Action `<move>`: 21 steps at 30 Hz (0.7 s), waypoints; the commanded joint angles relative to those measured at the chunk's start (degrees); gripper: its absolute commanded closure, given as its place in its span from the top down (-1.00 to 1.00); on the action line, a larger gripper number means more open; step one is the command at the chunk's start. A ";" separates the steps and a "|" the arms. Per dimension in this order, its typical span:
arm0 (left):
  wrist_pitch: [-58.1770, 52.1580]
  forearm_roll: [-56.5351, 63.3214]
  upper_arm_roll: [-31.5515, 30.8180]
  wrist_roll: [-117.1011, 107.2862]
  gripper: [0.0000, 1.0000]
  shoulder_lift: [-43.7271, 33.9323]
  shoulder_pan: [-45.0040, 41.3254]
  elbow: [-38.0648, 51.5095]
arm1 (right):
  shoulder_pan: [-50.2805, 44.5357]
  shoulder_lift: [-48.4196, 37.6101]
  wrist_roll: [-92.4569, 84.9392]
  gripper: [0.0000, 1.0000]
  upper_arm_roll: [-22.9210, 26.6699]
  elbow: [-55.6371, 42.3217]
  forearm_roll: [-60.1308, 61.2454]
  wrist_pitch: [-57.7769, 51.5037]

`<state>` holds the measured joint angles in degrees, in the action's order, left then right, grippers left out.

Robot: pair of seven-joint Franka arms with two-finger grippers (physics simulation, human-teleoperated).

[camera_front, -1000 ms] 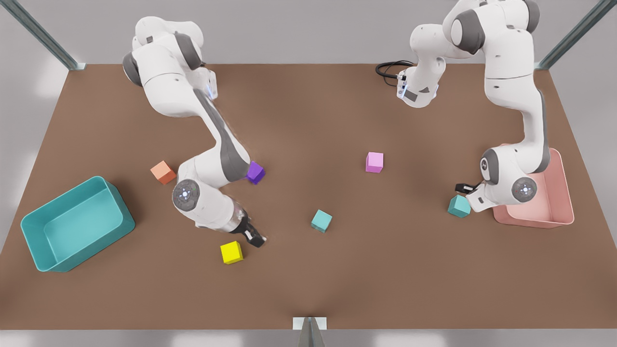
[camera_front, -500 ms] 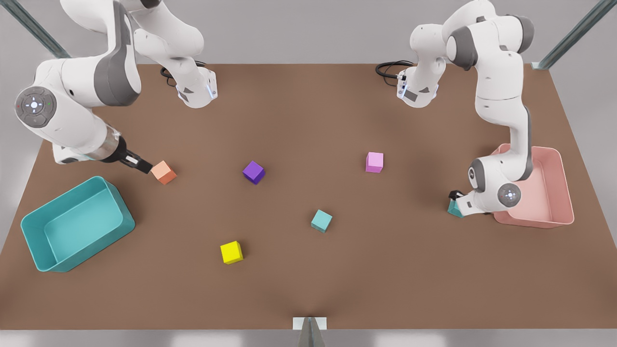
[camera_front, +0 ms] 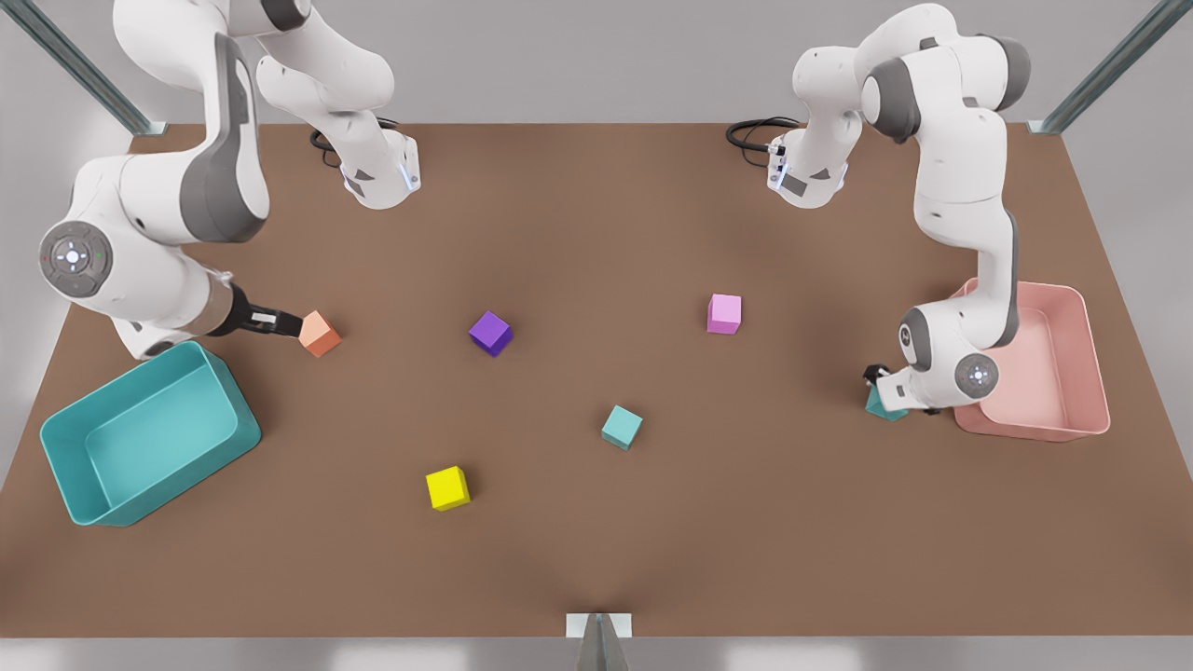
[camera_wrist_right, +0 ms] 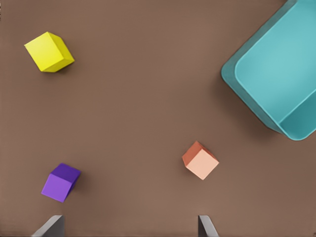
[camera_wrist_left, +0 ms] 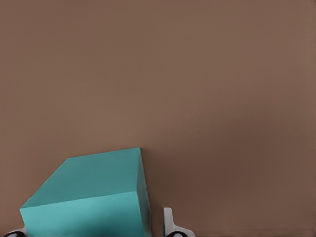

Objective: Stack the two blue cubes on top of each other

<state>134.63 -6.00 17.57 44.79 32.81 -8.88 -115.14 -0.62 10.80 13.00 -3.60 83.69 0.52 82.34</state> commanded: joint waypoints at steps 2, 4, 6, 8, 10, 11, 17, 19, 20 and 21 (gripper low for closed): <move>0.20 0.02 0.01 3.99 1.00 -0.30 0.00 -0.26 | 0.18 0.01 -14.23 1.00 -0.01 0.07 0.53 -0.08; 0.20 0.02 0.01 3.82 0.30 -0.56 0.00 -0.26 | 0.44 0.19 -14.23 1.00 -0.01 0.07 0.62 -0.08; 0.20 0.02 0.01 3.82 0.08 -0.65 0.00 -0.26 | 0.44 0.19 -14.23 1.00 -0.01 0.16 0.62 -0.08; 0.02 0.02 0.01 2.33 0.07 -0.65 -0.09 -0.18 | 0.71 0.54 -14.23 1.00 -0.01 0.16 0.71 0.01; -1.82 0.11 -0.08 -2.07 0.07 -3.45 -1.23 -0.18 | 1.15 0.63 -14.23 1.00 0.08 0.16 1.59 -0.08; -2.18 0.11 -0.08 -3.74 0.07 -4.95 -2.02 -0.18 | 1.15 0.63 -14.23 1.00 0.08 0.16 1.59 -0.08; -11.22 0.11 -1.31 -37.21 0.07 -10.40 -13.53 3.16 | 1.32 0.63 -14.31 1.00 0.08 0.07 1.59 0.10; -19.48 -0.50 -1.49 -57.34 0.07 -8.03 -23.28 10.98 | 1.41 0.63 -14.31 1.00 0.08 0.07 1.59 0.10; -22.21 -5.34 -2.10 -66.22 0.07 -3.99 -28.12 17.39 | 1.41 0.63 -14.31 1.00 0.08 0.07 1.50 0.19; -22.48 -7.97 -2.10 -73.95 0.07 -1.09 -30.93 22.40 | 1.41 0.63 -14.31 1.00 0.08 -0.01 1.50 0.45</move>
<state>122.68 -8.78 15.57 25.54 30.32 -37.56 -95.56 0.76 11.61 3.17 -3.51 83.61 2.00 82.50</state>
